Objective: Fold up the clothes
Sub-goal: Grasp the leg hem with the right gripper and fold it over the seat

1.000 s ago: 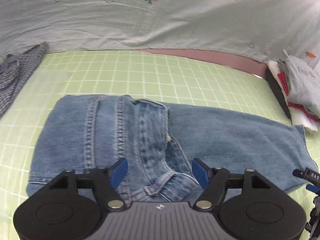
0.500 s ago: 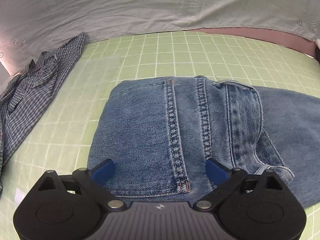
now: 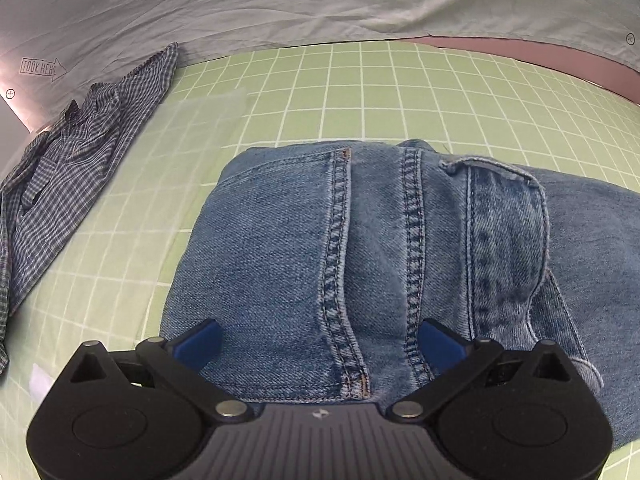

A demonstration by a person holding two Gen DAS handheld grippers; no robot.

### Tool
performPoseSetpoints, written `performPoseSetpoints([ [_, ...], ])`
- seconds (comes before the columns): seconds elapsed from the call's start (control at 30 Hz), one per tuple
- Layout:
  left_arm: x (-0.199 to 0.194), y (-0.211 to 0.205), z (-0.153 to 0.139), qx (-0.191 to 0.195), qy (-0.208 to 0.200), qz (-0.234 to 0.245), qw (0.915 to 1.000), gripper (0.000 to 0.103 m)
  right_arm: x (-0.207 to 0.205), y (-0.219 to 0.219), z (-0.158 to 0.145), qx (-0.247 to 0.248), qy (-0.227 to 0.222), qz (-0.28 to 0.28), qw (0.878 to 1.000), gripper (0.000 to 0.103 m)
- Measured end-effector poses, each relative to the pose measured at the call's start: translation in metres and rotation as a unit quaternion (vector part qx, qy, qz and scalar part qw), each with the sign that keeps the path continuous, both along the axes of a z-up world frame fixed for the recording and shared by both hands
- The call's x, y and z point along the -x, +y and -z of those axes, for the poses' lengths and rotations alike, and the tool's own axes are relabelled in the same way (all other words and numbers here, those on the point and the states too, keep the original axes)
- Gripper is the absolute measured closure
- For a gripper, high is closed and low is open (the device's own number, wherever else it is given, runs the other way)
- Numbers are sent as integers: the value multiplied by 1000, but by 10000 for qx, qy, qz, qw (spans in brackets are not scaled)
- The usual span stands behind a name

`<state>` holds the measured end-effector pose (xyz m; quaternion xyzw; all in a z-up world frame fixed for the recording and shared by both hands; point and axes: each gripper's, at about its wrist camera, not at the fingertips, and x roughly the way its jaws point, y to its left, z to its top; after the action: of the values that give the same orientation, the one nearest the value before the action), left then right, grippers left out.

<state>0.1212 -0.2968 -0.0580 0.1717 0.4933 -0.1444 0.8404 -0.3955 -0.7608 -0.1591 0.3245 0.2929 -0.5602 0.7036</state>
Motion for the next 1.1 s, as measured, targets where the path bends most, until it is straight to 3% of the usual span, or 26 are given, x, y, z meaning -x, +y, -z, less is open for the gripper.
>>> performPoseSetpoints([
  [0.3,1,0,-1,25,11,-32,10000,0,-16,-16,1,29,469,224,9986,3],
  [0.4,-1,1,-1,29,31,-28,10000,0,-8,-16,-6,35,339,319,9989,25],
  [0.43,-3,1,-1,41,54,-28,10000,0,-4,-16,-9,59,296,334,9990,43],
  [0.47,-5,1,-1,75,94,-39,9999,0,0,-15,-13,97,241,321,9991,71],
  [0.57,-12,8,-6,279,239,-106,9993,0,9,-10,-27,146,-178,171,9996,86],
  [0.8,-13,37,-34,760,-26,-413,9962,0,-8,19,-74,580,-887,-348,9938,89],
  [1.1,-5,85,-48,1036,-118,-766,9916,0,-95,82,-108,656,-1567,-1677,9711,89],
])
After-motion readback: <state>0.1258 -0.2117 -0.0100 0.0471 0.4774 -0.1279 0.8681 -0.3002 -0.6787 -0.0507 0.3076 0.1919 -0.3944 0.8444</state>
